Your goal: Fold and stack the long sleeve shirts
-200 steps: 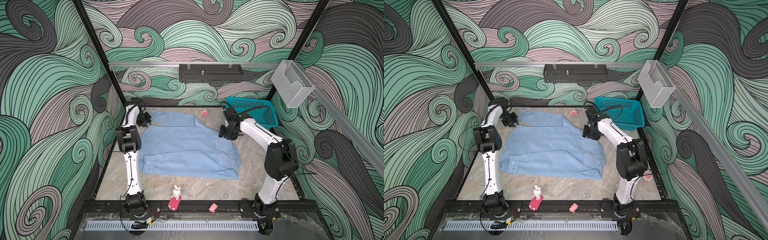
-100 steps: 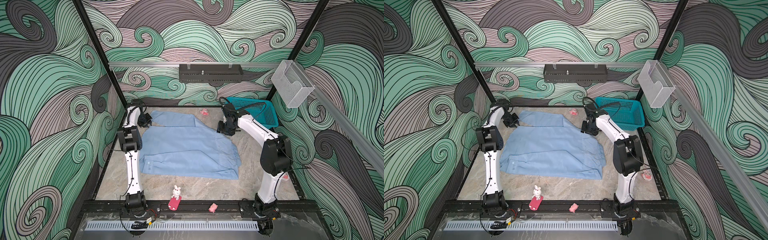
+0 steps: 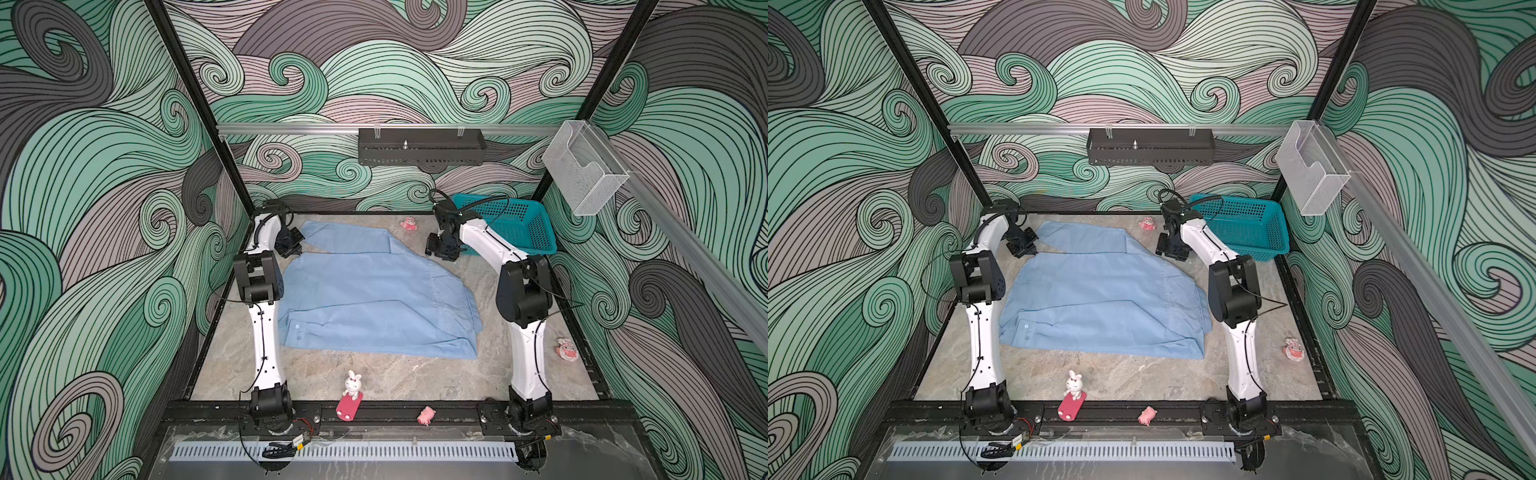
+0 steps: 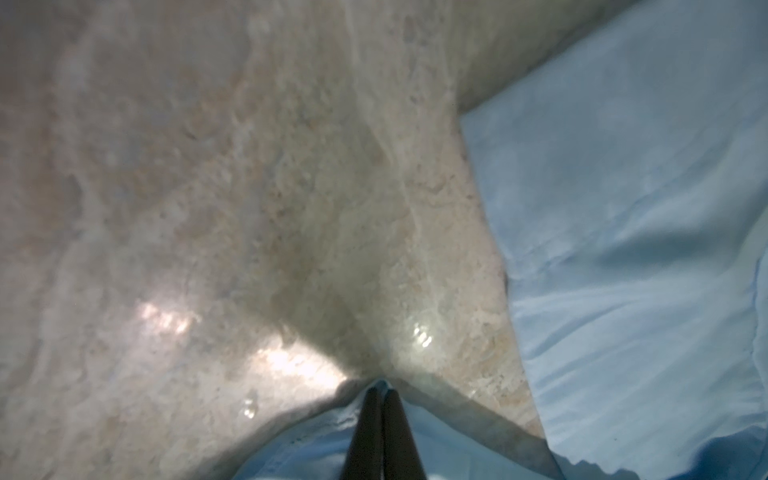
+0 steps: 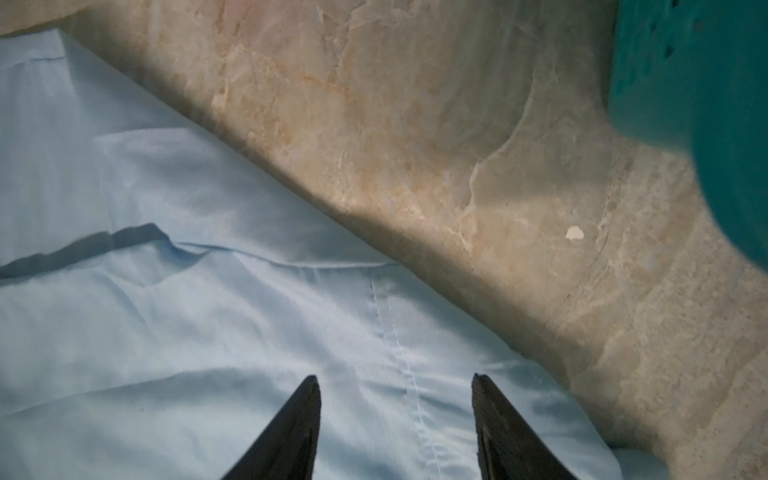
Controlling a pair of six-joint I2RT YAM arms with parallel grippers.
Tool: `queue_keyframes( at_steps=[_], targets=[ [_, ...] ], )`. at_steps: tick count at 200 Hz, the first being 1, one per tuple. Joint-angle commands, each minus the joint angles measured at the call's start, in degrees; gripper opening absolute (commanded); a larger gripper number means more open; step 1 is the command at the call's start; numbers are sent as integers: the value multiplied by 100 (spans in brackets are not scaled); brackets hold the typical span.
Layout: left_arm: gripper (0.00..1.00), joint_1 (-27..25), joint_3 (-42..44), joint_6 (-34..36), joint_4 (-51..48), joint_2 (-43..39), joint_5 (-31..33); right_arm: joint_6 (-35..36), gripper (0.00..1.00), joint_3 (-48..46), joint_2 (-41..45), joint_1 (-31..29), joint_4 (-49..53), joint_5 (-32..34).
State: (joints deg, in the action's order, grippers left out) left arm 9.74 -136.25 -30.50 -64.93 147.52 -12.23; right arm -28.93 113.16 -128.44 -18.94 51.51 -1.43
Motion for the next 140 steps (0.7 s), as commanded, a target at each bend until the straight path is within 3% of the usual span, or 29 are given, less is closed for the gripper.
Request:
queue_keyframes(
  at_steps=[1,36,84,140],
  targets=[
    [0,145,142,186,-241,-375,-65,98,60,487,-386,64,267,288],
    [0,178,71,229,-504,-220,-287,223,60,1254,-1110,108,265,86],
    [0,169,80,238,-514,-198,-438,691,60,2559,-2012,-10,184,-927],
    [0,169,89,200,-488,-178,-585,850,62,3732,-2830,-269,72,-1327]
  ],
)
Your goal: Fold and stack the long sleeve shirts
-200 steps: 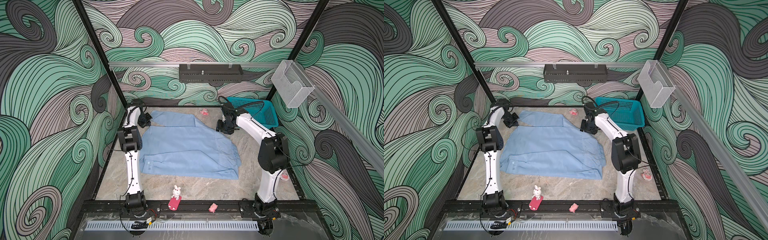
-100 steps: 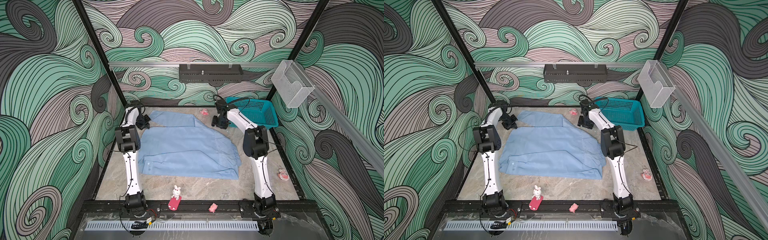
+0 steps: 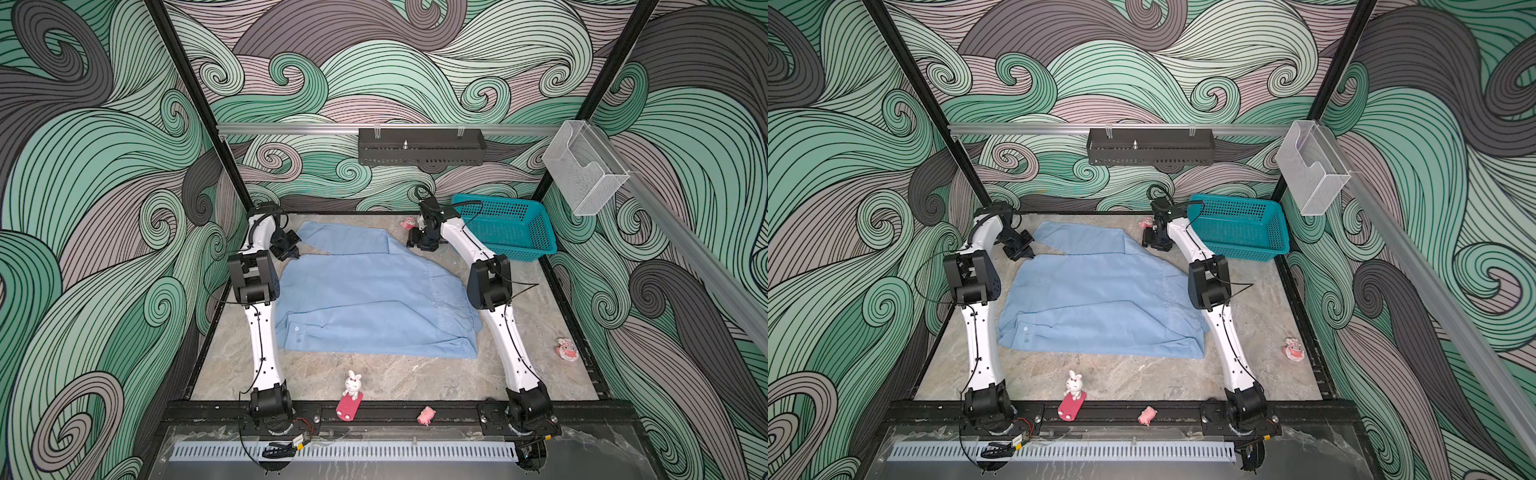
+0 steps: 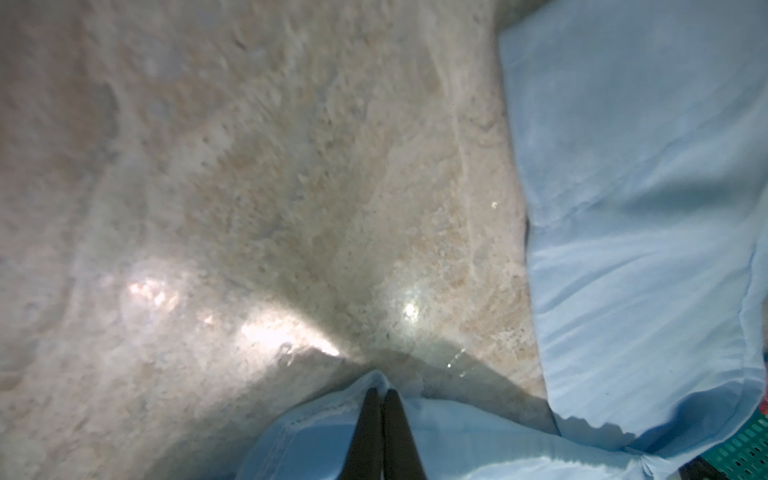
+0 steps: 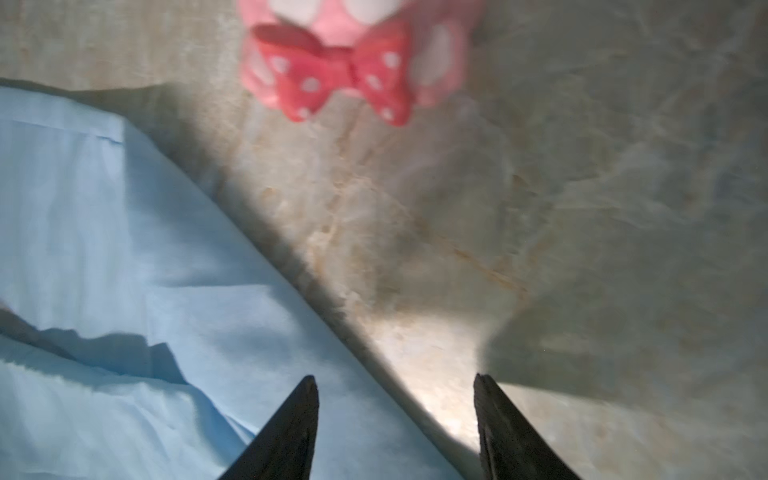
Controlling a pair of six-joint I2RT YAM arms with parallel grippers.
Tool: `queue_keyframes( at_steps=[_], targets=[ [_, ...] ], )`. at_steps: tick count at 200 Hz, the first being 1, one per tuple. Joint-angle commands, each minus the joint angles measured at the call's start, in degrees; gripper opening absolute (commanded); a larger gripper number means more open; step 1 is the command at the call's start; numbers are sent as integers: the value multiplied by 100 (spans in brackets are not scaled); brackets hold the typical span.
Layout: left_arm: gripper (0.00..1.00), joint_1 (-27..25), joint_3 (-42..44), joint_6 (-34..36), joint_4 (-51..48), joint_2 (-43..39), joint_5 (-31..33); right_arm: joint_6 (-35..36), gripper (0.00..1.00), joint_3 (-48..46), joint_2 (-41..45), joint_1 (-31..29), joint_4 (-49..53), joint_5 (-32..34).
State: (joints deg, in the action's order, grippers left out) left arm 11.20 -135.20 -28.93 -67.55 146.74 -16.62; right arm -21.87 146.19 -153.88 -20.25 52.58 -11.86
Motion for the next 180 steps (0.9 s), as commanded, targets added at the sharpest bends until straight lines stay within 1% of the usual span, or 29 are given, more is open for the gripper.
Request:
queue_keyframes(
  at_steps=[1,25,51,62,73,87,106,124,144,160,180],
  targets=[
    [0,22,-16,44,-229,-100,-147,142,62,446,-302,-146,-32,-288],
    [0,30,-26,60,-224,-119,-158,84,60,648,-526,-188,-64,-437],
    [0,31,-33,63,-224,-113,-188,138,53,613,-563,-266,-130,-541],
    [0,27,-33,54,-215,-106,-209,161,44,620,-556,-291,-148,-588],
    [0,35,-38,40,-227,-109,-227,165,30,622,-519,-304,-148,-569],
    [0,39,-42,50,-231,-125,-228,219,15,560,-335,-311,-149,-441],
    [0,42,-51,63,-257,-194,-220,376,2,311,126,-371,-148,19],
    [0,53,-52,71,-301,-280,-219,509,2,-59,589,-489,-82,497],
    [0,58,2,112,-364,-401,-201,581,5,-583,1019,-711,105,1035],
    [0,58,203,141,-348,-557,-201,541,7,-1152,1317,-921,104,1347],
    [0,58,661,180,-200,-865,-186,429,8,-1665,1570,-1199,106,1645]
  ],
)
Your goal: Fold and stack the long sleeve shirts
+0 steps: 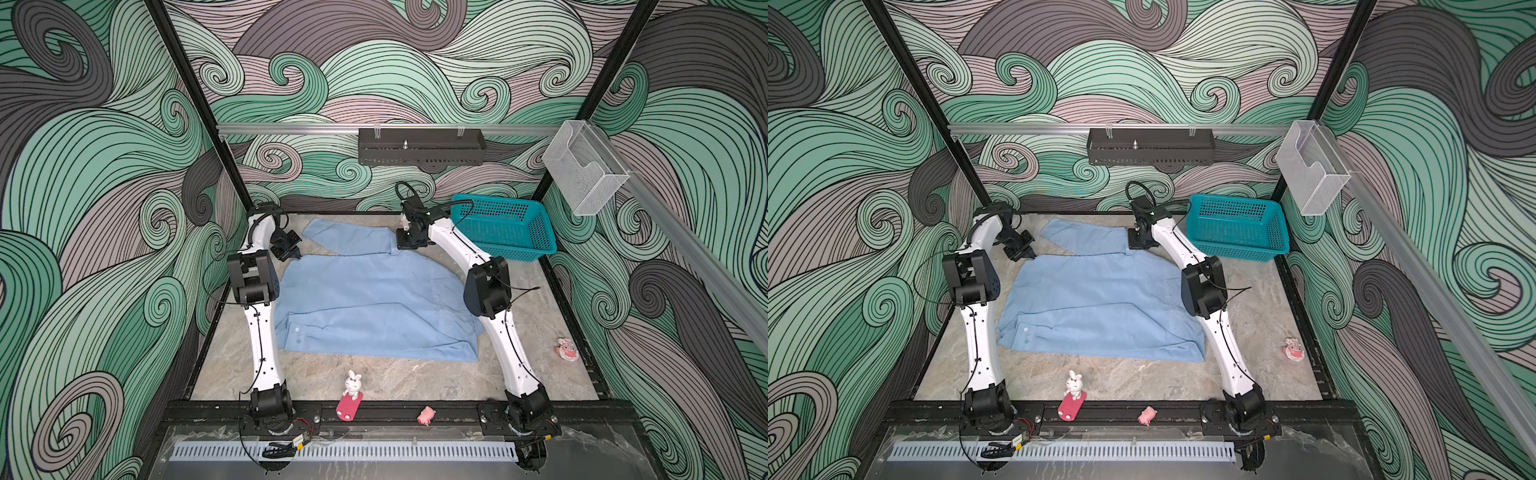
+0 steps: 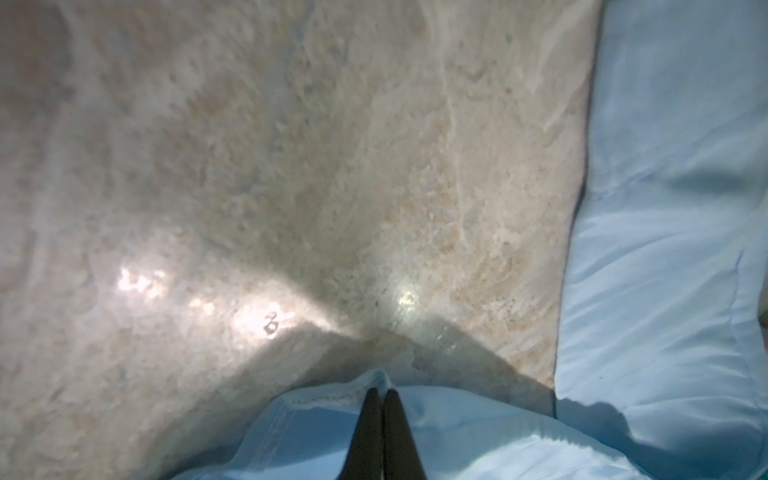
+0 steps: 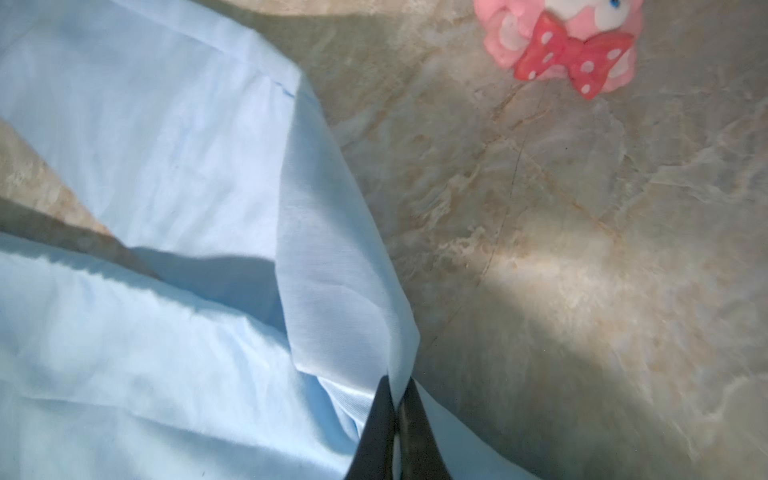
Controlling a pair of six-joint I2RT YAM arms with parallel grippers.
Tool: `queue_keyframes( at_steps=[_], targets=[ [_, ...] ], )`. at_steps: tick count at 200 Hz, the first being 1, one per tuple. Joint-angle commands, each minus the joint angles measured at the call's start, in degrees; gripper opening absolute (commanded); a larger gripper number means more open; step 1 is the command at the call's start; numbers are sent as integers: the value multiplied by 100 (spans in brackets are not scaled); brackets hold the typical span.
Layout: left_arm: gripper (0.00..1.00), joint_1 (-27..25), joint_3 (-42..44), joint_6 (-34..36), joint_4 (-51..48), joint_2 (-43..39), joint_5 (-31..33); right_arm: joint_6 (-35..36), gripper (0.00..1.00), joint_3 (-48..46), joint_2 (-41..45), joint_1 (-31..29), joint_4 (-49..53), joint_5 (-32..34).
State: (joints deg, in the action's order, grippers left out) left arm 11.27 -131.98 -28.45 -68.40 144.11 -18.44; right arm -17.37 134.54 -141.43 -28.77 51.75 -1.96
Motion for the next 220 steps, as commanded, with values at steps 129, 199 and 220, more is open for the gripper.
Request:
queue_keyframes(
  at_steps=[129,199,220],
  targets=[
    [0,86,2445,213,304,-1946,235,-1180,39,-4080,2496,-1697,-550,1008],
    [0,86,2441,164,409,-1923,152,-1557,50,-2616,2179,-306,574,945],
    [0,88,2397,149,410,-1870,95,-1511,51,-2275,1689,84,631,950]
  ],
)
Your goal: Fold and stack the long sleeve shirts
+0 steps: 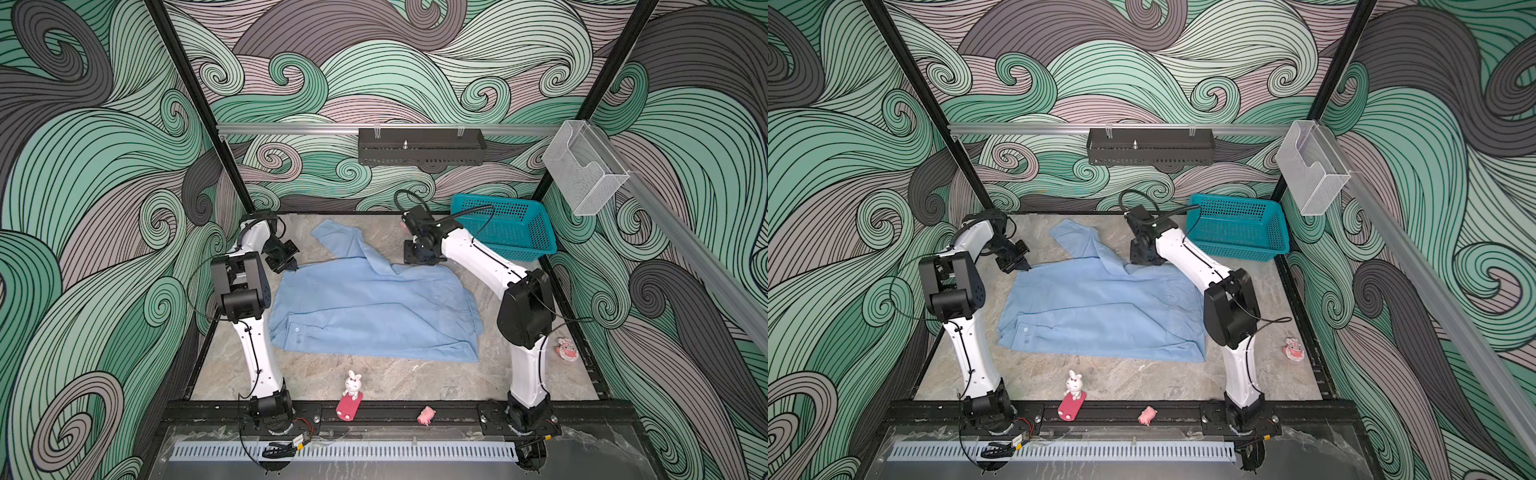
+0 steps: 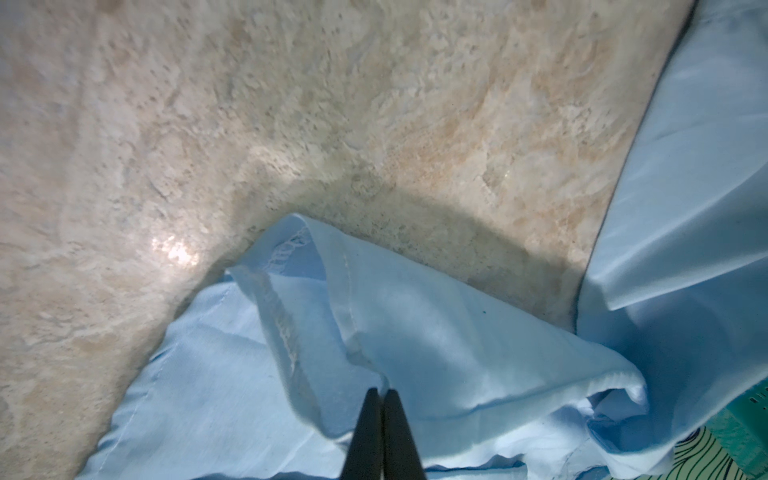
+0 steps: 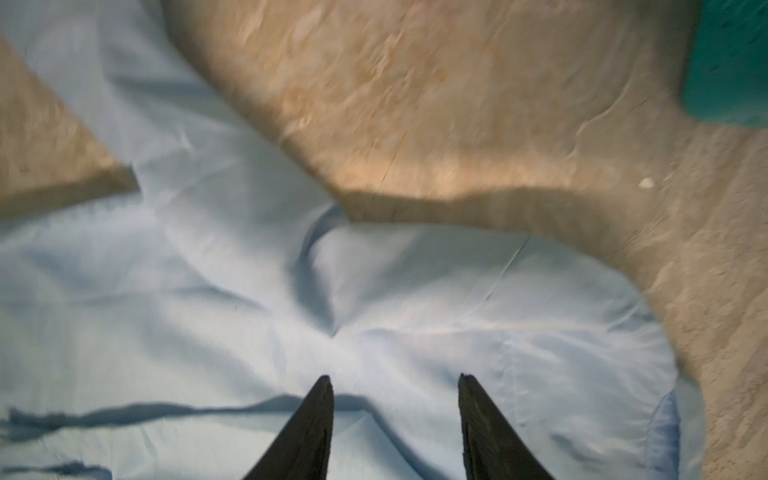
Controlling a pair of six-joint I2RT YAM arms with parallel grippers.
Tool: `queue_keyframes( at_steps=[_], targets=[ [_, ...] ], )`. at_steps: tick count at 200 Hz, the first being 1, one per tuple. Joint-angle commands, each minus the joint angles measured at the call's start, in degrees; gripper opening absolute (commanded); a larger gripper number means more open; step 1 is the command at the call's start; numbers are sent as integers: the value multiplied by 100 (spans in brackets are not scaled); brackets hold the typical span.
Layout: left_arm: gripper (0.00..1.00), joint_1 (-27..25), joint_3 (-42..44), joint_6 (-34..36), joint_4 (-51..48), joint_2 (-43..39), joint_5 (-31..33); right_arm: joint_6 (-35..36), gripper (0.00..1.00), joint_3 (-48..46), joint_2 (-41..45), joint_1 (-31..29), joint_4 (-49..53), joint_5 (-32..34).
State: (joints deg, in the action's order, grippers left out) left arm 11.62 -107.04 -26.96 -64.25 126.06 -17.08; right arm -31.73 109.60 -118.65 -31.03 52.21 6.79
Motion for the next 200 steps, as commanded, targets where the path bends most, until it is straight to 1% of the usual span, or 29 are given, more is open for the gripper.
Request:
queue_keyframes(
  at_steps=[1,24,43,59,76,84,99,129,144,172,200],
  targets=[
    [0,56,-97,3,-3,-60,-45,-73,51,228,-611,330,587,72],
    [0,77,-121,4,7,-21,-65,272,52,724,-1143,676,574,64],
    [0,94,-161,-8,-2,6,-80,566,56,1190,-1585,861,572,-247],
    [0,98,-218,-9,-31,43,-88,740,59,1457,-1903,948,584,-740],
    [0,117,-255,-1,-46,59,-76,857,60,1452,-2034,934,572,-1281],
    [0,130,-247,-3,-44,70,-76,917,60,1363,-2039,887,562,-1512],
    [0,148,-264,-11,-46,94,-76,1039,60,1066,-1880,745,458,-1749],
    [0,157,-326,-20,-82,121,-80,1142,60,72,-1350,375,-41,-1859],
    [0,165,-334,-20,-83,116,-70,1184,61,-440,-1063,187,-352,-1768],
    [0,183,-330,-20,-89,121,-67,1300,62,-1006,-777,-18,-703,-1624],
    [0,195,-327,-38,-89,115,-67,1362,63,-1160,-617,26,-1081,-1622]
  ],
)
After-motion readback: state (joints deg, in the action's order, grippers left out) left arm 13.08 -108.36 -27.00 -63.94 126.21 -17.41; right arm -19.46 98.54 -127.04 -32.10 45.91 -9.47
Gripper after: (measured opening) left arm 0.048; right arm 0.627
